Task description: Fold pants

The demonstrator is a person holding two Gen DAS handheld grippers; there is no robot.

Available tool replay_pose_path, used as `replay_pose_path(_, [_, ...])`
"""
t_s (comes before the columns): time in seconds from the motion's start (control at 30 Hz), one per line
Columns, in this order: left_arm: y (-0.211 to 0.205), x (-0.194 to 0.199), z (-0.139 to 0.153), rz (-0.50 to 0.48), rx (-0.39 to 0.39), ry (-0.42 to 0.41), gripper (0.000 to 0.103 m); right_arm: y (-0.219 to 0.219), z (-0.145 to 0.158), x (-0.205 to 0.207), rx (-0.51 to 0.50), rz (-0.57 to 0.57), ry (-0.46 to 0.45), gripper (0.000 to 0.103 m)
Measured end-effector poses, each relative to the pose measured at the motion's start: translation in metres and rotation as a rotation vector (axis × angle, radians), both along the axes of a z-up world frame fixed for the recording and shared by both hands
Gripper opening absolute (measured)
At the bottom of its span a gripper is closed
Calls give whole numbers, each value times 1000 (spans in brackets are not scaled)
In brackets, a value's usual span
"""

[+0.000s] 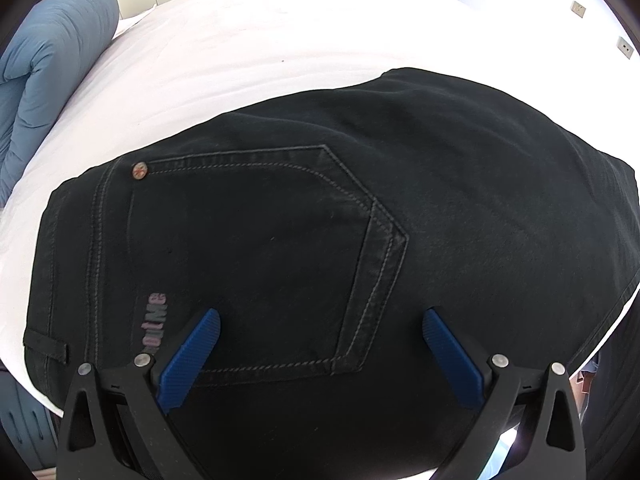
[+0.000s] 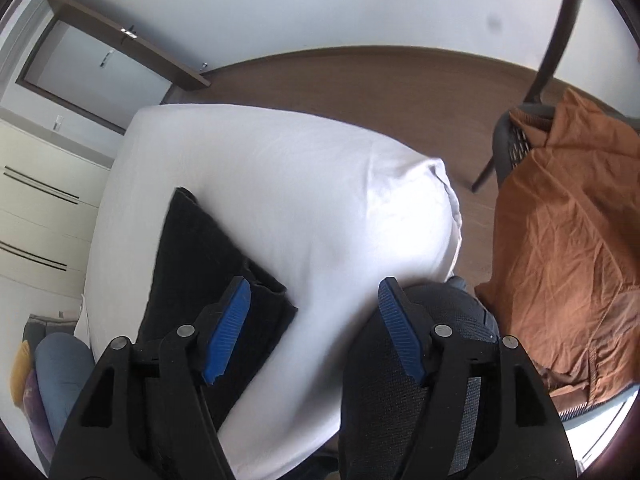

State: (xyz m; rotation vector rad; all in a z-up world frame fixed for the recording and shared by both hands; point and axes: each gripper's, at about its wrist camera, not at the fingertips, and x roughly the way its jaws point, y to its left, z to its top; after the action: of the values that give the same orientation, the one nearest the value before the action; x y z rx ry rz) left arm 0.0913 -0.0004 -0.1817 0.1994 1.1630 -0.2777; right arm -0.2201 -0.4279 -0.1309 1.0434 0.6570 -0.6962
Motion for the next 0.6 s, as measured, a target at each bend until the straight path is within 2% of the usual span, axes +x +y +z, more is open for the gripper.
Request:
replay_pose_path(0.07, [6, -4, -1, 6, 0, 0, 103, 10, 22, 17, -55, 86, -37, 66])
replay_pose_path(0.17, [9, -8, -2, 16, 0, 0, 103, 47, 53, 71, -166, 333, -70, 65])
replay_pose_path(0.23, [11, -8, -2, 22, 3, 1, 103, 76, 56, 106, -210, 480, -77, 65])
replay_pose_path(0.3, [15, -12, -4, 23, -2, 3, 103, 95, 46, 134, -212, 562, -68, 65])
replay_pose_path(0.37, [21, -15, -6, 23, -13, 2, 103, 97, 29, 150, -188, 583, -24, 65])
replay_pose_path(0.47, [29, -16, -3, 18, -32, -2, 103, 77, -11, 153, -176, 537, 159, 60])
replay_pose_path(0.5, [32, -19, -2, 12, -27, -7, 103, 67, -17, 146, -195, 509, 190, 42])
replay_pose_path(0.53, [35, -20, -2, 9, -16, -12, 103, 58, -19, 138, -200, 493, 185, 31])
replay_pose_path(0.6, [43, -24, 0, 27, 4, -19, 102, 40, -13, 123, -214, 426, 217, 32])
